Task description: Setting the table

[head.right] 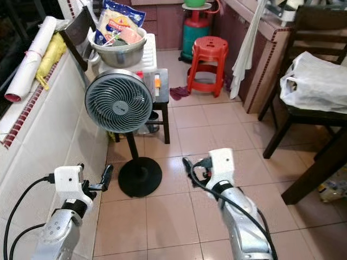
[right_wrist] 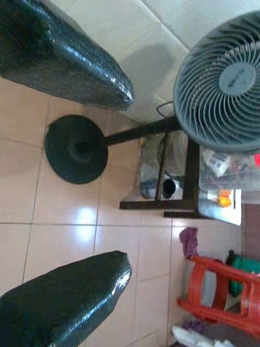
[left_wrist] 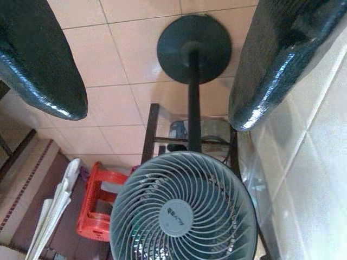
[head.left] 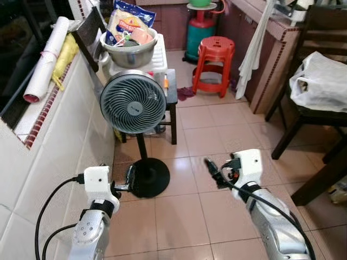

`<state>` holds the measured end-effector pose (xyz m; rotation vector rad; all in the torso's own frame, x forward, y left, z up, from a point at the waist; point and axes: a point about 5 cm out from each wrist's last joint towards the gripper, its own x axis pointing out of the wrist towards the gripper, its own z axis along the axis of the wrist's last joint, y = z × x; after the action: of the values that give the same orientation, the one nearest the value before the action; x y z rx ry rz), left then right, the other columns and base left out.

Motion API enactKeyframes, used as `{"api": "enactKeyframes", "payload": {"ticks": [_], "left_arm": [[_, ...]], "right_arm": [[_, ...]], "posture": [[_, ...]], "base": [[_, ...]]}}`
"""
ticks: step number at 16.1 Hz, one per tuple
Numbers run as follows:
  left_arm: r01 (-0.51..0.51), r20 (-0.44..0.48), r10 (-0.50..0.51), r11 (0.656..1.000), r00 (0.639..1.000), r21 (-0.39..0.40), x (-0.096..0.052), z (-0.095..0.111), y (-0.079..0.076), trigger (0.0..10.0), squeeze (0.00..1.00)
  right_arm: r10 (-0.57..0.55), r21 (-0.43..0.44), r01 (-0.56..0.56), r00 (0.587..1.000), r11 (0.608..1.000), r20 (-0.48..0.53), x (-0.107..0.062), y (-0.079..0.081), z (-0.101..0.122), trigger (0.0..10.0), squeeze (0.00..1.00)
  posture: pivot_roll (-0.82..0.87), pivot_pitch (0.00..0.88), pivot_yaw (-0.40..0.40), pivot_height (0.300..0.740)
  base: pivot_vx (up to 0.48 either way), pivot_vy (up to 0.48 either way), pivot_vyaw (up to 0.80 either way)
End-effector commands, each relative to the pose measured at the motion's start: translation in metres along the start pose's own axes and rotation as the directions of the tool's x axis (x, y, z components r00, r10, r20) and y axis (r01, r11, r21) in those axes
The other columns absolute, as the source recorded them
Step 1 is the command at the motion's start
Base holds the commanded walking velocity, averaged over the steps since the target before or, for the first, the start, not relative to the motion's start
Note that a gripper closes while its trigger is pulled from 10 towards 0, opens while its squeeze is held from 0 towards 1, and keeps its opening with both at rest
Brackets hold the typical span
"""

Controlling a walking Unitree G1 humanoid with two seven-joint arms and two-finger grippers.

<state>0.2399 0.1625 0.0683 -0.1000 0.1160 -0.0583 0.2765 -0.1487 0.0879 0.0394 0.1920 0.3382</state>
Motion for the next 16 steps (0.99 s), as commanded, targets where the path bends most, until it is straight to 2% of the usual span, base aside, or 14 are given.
{"api": "enactKeyframes", "payload": {"ticks": [1,2,5,6,7,10,16], "left_arm": [[-0.016,-0.013,0.016,1.000,1.000,0.014,-0.0019,-0.0025,0.0035,10.0,0.00],[-0.015,-0.012,0.015,1.000,1.000,0.018,-0.0018,-0.0025,0.0034,10.0,0.00],[-0.014,-0.015,0.014,1.000,1.000,0.021,-0.0008,-0.0022,0.0031,10.0,0.00],[-0.013,-0.015,0.013,1.000,1.000,0.022,-0.0005,-0.0023,0.0027,10.0,0.00],[-0.013,-0.015,0.013,1.000,1.000,0.020,-0.0002,-0.0023,0.0029,10.0,0.00],[-0.008,-0.015,0.009,1.000,1.000,0.019,0.0010,-0.0025,0.0017,10.0,0.00],[-0.021,0.005,0.021,1.000,1.000,0.005,0.0064,0.0014,0.0033,10.0,0.00]], "right_arm": [[-0.018,-0.035,0.018,1.000,0.999,0.001,-0.0003,-0.0023,0.0025,10.0,0.00],[-0.014,-0.047,0.013,1.000,0.999,-0.016,-0.0005,-0.0032,0.0021,10.0,0.00],[0.002,-0.002,-0.002,1.000,1.000,0.000,-0.0009,-0.0034,0.0041,10.0,0.00],[0.010,0.044,-0.011,1.000,0.999,0.004,-0.0004,-0.0026,0.0041,10.0,0.00],[0.001,0.003,-0.001,1.000,1.000,0.001,0.0003,-0.0035,0.0053,10.0,0.00],[-0.014,0.026,0.014,1.000,1.000,-0.007,0.0022,-0.0063,0.0050,10.0,0.00],[-0.012,0.013,0.012,1.000,1.000,0.000,0.0046,-0.0069,0.0082,10.0,0.00]], "posture": [[-0.06,0.053,0.044,0.740],[-0.06,0.054,0.043,0.740],[-0.07,0.054,0.043,0.740],[-0.07,0.054,0.043,0.740],[-0.07,0.054,0.043,0.740],[-0.07,0.052,0.043,0.740],[-0.07,0.053,0.037,0.740]], "base": [[0.000,0.000,0.00],[0.000,0.000,0.00],[0.000,0.000,-0.15],[0.000,0.000,-0.74],[0.000,0.000,-0.71],[0.000,0.000,-0.70],[0.000,0.000,-0.70]]}}
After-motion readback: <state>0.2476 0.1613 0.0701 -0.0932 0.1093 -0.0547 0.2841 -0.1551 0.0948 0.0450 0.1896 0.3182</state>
